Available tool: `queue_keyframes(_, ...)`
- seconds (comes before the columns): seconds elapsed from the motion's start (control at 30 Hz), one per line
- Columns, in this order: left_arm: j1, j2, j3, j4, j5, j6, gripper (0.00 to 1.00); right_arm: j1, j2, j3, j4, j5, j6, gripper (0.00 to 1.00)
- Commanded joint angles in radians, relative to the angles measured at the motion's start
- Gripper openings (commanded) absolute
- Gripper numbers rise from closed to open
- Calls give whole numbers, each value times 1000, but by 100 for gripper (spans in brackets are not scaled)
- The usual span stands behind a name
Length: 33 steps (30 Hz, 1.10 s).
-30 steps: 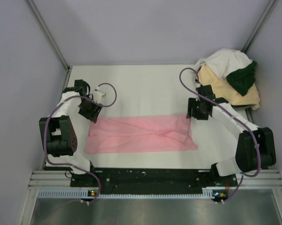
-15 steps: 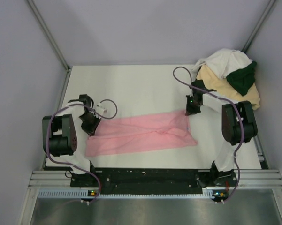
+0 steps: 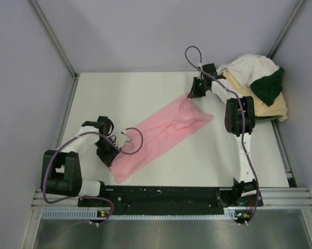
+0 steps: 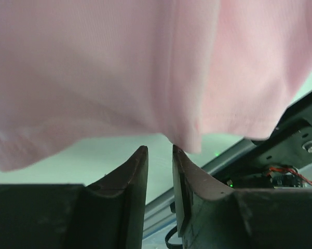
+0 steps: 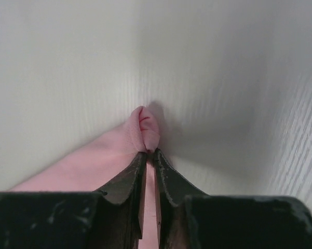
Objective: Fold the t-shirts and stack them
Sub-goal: Rotate the tshirt 75 degrees
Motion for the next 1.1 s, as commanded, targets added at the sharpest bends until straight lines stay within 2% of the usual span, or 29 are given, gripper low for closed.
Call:
queue_keyframes(0.0, -6, -107, 15, -130, 38, 61, 34, -10, 11, 190, -51, -45, 9, 18)
queue_keyframes(0.13, 0, -153, 108, -214, 24, 78, 49, -12, -115, 157, -69, 30, -86, 43)
queue_keyframes(0.2, 2, -155, 184, -225, 36, 76, 52, -12, -207, 71, -89, 111, -126, 51)
queue_keyframes(0.27, 6, -147, 237, -181, 29, 50, 55, -15, -314, -56, -90, 213, -131, 58)
queue_keyframes(0.37, 17, -98, 285, -57, 10, -7, 59, -29, -451, -262, -90, 272, -94, 59)
queue_keyframes(0.43, 31, -33, 329, -6, 26, -55, 59, -38, -503, -381, -90, 291, -63, 56)
queue_keyframes(0.57, 54, 104, 406, 57, 18, -132, 51, -65, -542, -554, -52, 279, -11, 48)
queue_keyframes(0.77, 74, 207, 345, 132, 0, -137, 43, -92, -471, -609, 21, 179, 36, 45)
queue_keyframes(0.83, 75, 209, 291, 154, -5, -131, 43, -96, -433, -595, 37, 136, 43, 37)
queue_keyframes(0.97, 75, 183, 183, 149, 15, -114, 31, -101, -364, -531, 37, 111, 47, 9)
queue_keyframes(1.07, 65, 146, 84, 138, 45, -74, 28, -116, -287, -432, 29, 67, 49, 0)
